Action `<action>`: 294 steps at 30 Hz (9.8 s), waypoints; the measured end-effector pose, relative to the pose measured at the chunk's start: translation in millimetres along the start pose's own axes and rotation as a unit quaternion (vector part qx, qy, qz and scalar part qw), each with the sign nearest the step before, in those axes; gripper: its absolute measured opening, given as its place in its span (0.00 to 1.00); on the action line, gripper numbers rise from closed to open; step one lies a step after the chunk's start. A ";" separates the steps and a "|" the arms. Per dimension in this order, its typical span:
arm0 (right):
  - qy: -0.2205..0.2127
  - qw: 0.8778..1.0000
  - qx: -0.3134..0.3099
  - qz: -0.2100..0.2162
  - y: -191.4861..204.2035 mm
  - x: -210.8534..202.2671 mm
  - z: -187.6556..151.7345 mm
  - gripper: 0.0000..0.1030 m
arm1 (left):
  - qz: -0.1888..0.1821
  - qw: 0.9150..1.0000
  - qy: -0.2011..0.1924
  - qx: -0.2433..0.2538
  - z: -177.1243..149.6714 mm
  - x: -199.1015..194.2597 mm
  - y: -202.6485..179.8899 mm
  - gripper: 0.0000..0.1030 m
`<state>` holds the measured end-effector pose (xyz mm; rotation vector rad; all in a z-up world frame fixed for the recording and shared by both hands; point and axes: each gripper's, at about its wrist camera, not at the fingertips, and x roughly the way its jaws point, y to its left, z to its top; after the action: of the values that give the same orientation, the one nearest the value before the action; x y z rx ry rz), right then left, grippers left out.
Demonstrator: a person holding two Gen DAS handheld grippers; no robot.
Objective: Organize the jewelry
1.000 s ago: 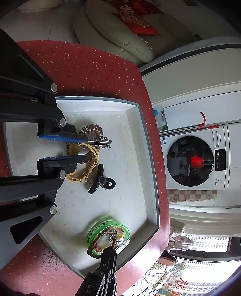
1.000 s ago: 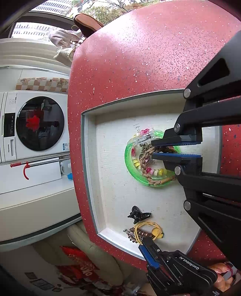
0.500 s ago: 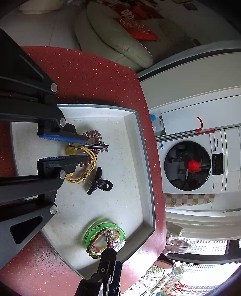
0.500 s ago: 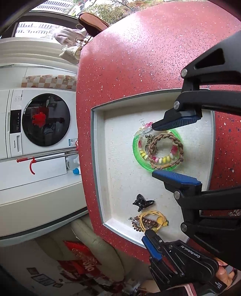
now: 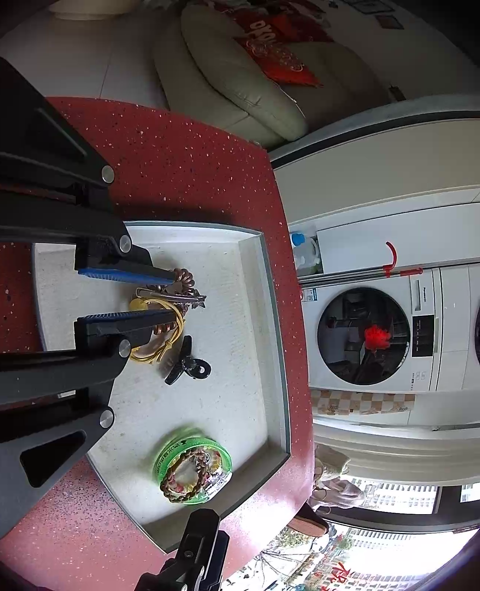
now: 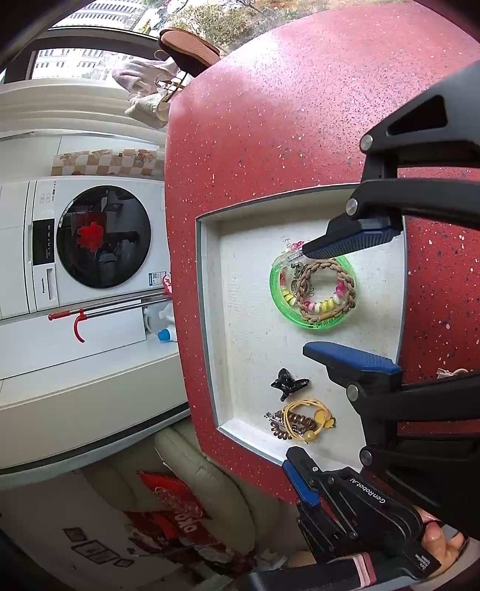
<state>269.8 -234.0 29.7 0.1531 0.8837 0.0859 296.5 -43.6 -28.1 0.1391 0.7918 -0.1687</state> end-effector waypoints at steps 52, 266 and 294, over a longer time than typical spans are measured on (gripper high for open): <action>0.085 0.992 -0.088 -0.026 63.3 4.9 -108.6 0.35 | 0.012 0.998 0.030 -0.061 -116.3 -70.6 22.0 1.00; -0.068 0.997 -0.013 -0.021 18.1 -60.9 -61.3 0.85 | 0.052 0.996 -0.056 -0.050 -58.4 -100.5 2.6 1.00; -0.133 0.989 -0.030 -0.056 21.7 -101.7 -93.3 0.85 | 0.058 0.990 -0.113 -0.067 -81.5 -140.0 -3.2 1.00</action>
<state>133.0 -217.5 52.7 0.0564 0.6205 -0.0127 142.6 -17.7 15.5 0.0383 0.5655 -0.0206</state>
